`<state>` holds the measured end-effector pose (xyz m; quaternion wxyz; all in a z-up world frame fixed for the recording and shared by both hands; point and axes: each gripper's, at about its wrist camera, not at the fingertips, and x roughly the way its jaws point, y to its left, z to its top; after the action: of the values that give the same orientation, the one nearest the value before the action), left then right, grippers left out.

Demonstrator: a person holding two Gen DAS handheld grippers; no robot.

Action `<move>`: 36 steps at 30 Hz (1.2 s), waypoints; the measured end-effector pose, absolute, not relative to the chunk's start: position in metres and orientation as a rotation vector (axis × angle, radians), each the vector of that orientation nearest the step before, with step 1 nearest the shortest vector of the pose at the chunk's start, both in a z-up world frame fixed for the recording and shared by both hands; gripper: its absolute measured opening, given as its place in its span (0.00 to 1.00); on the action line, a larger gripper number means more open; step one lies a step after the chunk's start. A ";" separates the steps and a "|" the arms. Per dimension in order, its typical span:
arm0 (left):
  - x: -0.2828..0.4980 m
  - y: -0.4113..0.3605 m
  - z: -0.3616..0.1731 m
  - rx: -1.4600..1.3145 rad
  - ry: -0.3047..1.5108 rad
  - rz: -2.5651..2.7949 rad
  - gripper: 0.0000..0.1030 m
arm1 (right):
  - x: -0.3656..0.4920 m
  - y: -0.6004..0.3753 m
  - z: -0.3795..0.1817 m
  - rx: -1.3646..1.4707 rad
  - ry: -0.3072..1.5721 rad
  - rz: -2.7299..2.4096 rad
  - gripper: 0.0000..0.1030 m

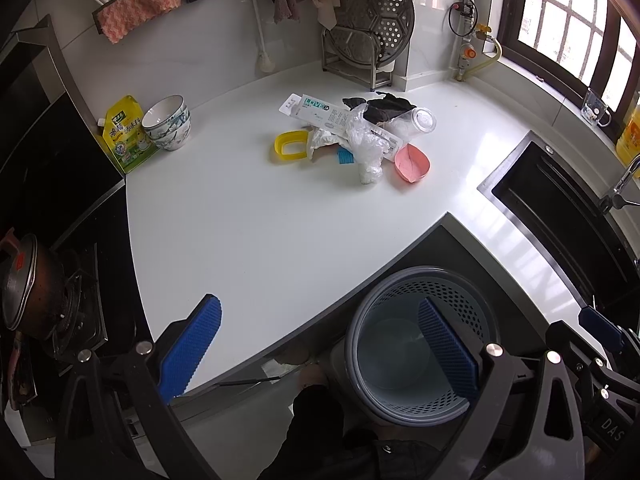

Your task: Collect trash

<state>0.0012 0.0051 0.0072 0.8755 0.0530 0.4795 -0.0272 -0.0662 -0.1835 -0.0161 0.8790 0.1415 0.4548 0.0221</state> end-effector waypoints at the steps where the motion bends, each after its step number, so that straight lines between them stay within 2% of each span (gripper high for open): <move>1: -0.001 0.003 0.006 0.111 1.000 -0.055 0.94 | -0.066 -0.184 -0.016 0.296 0.948 0.046 0.69; 36: -0.001 0.004 0.007 0.110 0.996 -0.054 0.94 | -0.068 -0.184 -0.014 0.296 0.943 0.047 0.69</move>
<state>-0.0006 0.0041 0.0066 0.8768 0.0529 0.4772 -0.0259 -0.0677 -0.1839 -0.0139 0.8802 0.1421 0.4523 0.0224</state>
